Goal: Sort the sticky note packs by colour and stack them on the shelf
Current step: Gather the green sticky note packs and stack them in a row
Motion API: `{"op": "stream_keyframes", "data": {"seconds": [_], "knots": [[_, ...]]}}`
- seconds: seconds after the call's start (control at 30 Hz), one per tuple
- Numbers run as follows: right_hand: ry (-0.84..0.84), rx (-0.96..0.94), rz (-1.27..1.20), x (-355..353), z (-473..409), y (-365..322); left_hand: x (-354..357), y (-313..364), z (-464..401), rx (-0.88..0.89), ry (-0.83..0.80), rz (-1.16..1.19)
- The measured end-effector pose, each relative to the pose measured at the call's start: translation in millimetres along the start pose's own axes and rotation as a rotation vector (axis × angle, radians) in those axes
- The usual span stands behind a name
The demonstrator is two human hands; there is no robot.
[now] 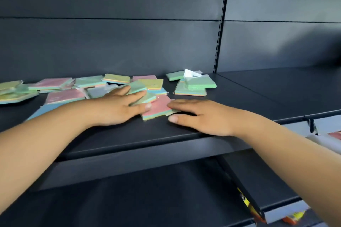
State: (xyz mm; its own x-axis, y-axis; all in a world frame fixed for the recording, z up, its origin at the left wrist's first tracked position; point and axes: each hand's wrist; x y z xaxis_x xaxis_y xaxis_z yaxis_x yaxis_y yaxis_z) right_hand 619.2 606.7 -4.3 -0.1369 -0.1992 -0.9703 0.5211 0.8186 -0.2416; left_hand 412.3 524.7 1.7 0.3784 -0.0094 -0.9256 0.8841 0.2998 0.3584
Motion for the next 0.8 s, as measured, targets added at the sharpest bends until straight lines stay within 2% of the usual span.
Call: {"op": "stream_keyframes", "data": {"seconds": [0.1, 0.23, 0.3, 0.33, 0.47, 0.57, 0.67, 0.8], "knots": [[0.056, 0.057, -0.031, -17.7, -10.5, 26.7, 0.9, 0.6, -1.9, -0.074, 0.018, 0.016], [0.258, 0.389, -0.019, -48.8, -47.0, 81.6, -3.4, 12.4, -2.0, -0.071, 0.143, 0.054], [0.183, 0.52, -0.146, -61.1, -65.5, 100.1, -3.0, 31.1, -5.1, -0.04, 0.171, 0.046], [0.119, 0.528, -0.193, -62.4, -71.9, 104.4, -1.2, 40.8, -8.0, -0.02, 0.147, 0.032], [-0.042, 0.468, -0.053, -53.1, -92.2, 115.2, 11.5, 76.9, -34.2, 0.002, 0.031, -0.107], [-0.178, 0.512, -0.091, -60.8, -91.9, 122.7, 7.9, 89.1, -51.0, -0.015, 0.02, -0.086], [-0.197, 0.555, -0.207, -74.2, -89.2, 147.5, -5.8, 98.5, -70.0, -0.019, 0.059, 0.084], [-0.188, 0.566, -0.438, -82.2, -82.8, 177.4, -21.7, 101.5, -121.3, -0.072, 0.158, 0.066]]}}
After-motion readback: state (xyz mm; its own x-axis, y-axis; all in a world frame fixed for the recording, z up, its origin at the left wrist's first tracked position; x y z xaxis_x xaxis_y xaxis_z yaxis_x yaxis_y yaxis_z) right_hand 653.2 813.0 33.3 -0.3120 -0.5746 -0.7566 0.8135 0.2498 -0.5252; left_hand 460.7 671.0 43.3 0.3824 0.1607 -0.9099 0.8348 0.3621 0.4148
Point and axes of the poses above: each hand's wrist, its own z-axis away from the middle knuckle, its own x-axis out of the palm, y = z × x, and after that the axes turned 9 degrees about z, right-handed
